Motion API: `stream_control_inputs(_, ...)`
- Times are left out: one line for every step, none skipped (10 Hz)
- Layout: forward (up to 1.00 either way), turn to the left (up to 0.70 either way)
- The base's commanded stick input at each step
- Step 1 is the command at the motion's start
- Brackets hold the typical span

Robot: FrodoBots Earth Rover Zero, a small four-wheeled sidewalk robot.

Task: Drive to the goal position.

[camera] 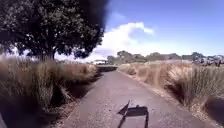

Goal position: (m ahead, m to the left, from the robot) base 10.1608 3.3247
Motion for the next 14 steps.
stream_control_inputs(0.7, 0.0)
stream_control_inputs(0.7, 0.0)
stream_control_inputs(0.7, 0.0)
stream_control_inputs(0.7, 0.0)
stream_control_inputs(0.7, 0.0)
stream_control_inputs(0.7, 0.0)
stream_control_inputs(0.7, 0.0)
stream_control_inputs(0.7, 0.0)
stream_control_inputs(0.7, 0.0)
stream_control_inputs(0.7, 0.0)
stream_control_inputs(0.7, 0.01)
stream_control_inputs(0.7, 0.01)
stream_control_inputs(0.7, 0.03)
stream_control_inputs(0.7, 0.07)
